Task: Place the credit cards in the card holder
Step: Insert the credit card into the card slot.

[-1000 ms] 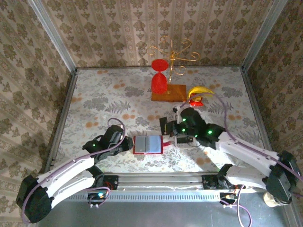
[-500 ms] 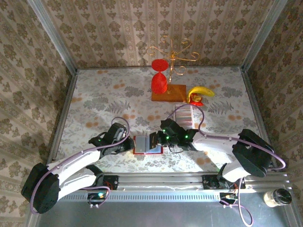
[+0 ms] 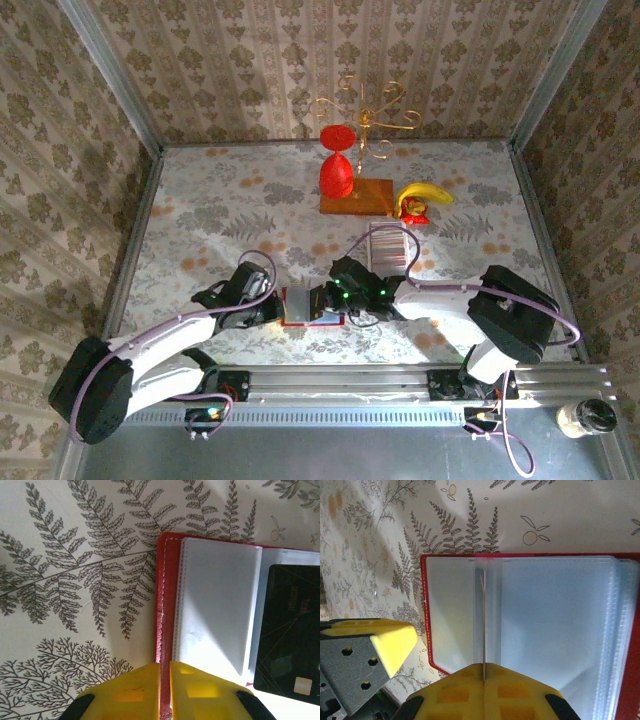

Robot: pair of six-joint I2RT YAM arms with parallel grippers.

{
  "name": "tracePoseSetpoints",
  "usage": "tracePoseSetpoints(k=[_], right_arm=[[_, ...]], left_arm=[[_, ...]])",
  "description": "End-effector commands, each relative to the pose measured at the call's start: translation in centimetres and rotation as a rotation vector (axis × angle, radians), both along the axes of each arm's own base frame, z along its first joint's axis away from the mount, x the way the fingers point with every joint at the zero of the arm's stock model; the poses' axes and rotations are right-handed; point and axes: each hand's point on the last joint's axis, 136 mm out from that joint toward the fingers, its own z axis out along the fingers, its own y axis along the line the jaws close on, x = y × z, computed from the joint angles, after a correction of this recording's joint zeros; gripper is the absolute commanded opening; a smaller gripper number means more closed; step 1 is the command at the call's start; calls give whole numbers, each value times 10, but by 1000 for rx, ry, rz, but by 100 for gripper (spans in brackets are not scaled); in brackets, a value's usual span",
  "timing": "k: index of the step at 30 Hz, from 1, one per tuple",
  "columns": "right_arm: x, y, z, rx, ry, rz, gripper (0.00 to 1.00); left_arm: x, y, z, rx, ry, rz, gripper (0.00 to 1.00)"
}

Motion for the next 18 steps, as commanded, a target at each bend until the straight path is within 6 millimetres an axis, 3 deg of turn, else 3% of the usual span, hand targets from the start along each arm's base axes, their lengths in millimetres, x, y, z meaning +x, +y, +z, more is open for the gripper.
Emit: tracePoseSetpoints(k=[1,18], right_arm=[[6,13,8,35,-13,-3,0],[5,8,-3,7,-5,-13,0]], left_arm=[[-2,-1,-4,-4,-1,-28,13],[-10,6,-22,42,43,-38,9]])
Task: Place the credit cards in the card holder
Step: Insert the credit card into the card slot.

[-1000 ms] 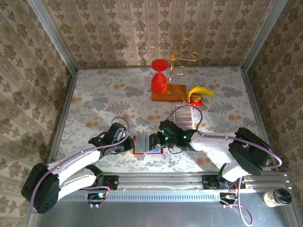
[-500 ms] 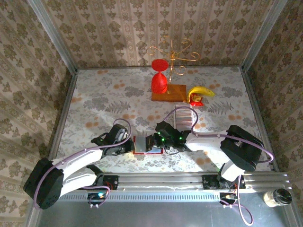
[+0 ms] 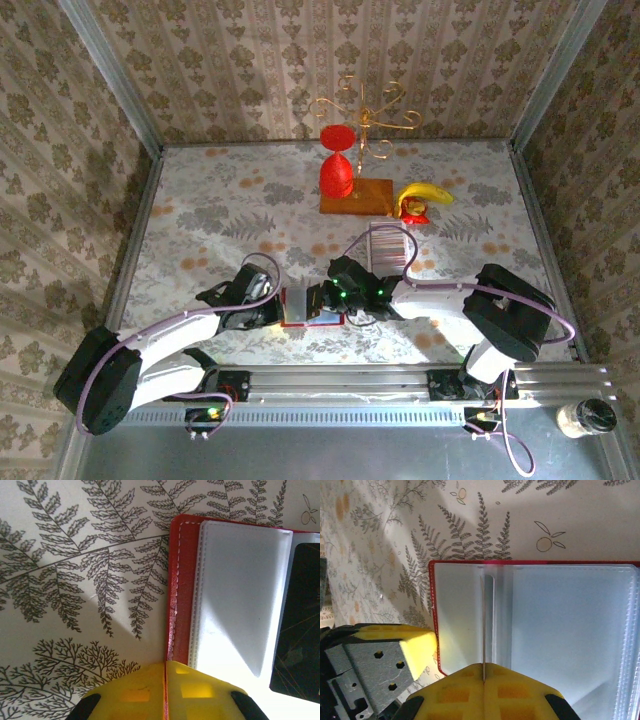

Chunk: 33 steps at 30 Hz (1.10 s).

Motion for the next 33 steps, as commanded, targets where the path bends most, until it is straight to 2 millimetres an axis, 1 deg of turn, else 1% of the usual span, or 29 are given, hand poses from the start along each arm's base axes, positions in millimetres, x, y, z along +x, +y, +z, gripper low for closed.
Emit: tracePoseSetpoints(k=[1,4,11,22,33], right_arm=[[2,1,-3,-12,2,-15,0],[2,-2,-2,-18,-4,-22,0],[3,8,1,22,1,-12,0],[1,14,-5,60,18,-31,0],[-5,11,-6,70,32,-33,0]], left_arm=[[-6,5,-8,20,13,-16,9],[-6,6,-7,19,12,-14,9],[-6,5,-7,17,11,-15,9],[-7,4,-7,13,12,-18,8],[-8,1,-7,11,10,-20,8]])
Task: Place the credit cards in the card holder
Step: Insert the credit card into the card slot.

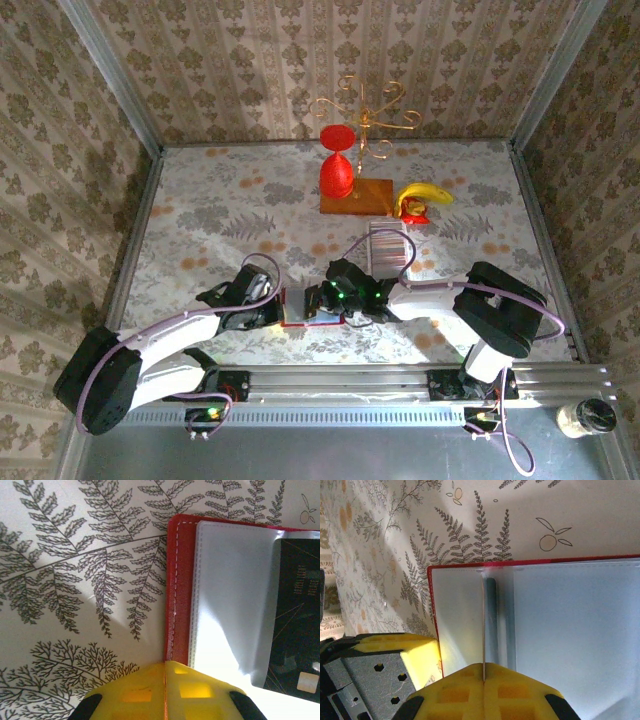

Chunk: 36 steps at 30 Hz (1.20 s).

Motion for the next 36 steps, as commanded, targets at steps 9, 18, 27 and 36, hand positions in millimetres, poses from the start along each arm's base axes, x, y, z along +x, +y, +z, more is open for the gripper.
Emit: tracePoseSetpoints(k=[9,18,27,36], right_arm=[[-7,-3,-5,-42,11,16,20],[-8,-17,-2,-196,-11,54,36],[-10,-12,-7,-252,-9,98,35],[-11,-1,-6,-286,-13,143,33]], left_arm=[[-9,3,-7,17,18,-20,8],[-9,1,-6,16,14,-24,6],[-9,-1,-6,15,16,-24,5],[-10,0,-8,20,22,-23,5]])
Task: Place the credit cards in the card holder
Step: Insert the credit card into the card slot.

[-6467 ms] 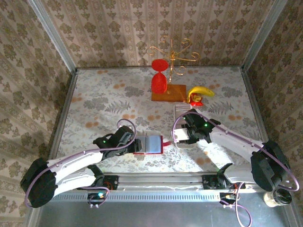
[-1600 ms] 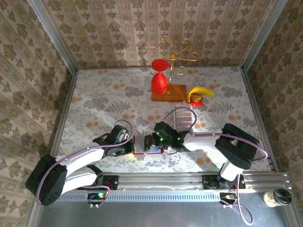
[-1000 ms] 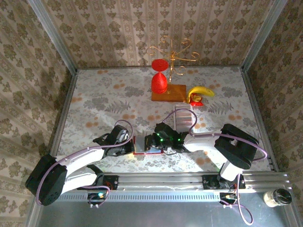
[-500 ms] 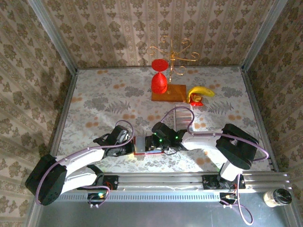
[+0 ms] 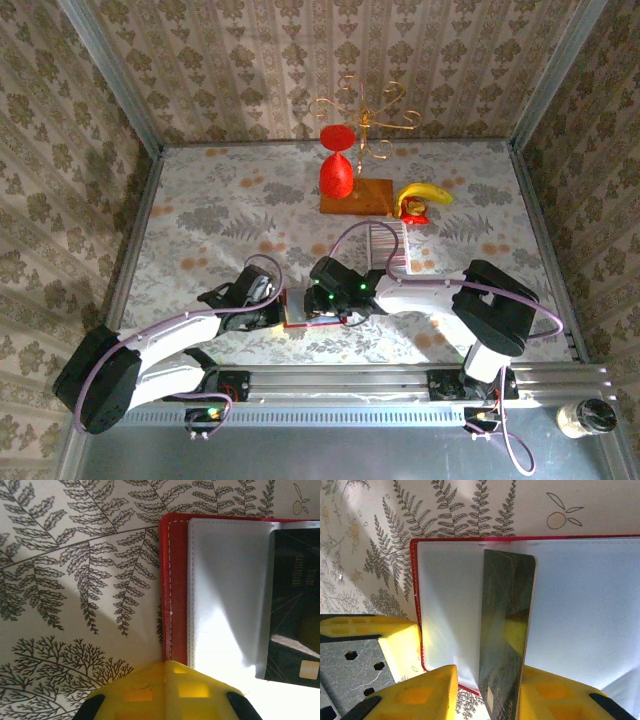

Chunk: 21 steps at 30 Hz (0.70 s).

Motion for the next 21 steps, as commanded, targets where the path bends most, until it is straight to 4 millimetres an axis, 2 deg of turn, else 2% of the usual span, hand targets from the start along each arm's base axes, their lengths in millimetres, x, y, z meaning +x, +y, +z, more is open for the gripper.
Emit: tracePoseSetpoints(k=[1,8,14,17,21], right_arm=[[1,-4,-5,-68,-11,12,33],[1,-20,-2,-130,-37,0,38],[1,-26,-5,-187,-34,18,49],[1,-28,-6,-205,-34,20,49],[1,-20,-6,-180,-29,32,46]], left_arm=[[-7,4,-9,23,24,-2,5],[-8,5,-8,22,21,0,5],[-8,5,-8,21,20,0,4],[-8,5,-7,20,18,0,4],[-8,5,-8,20,19,2,3]])
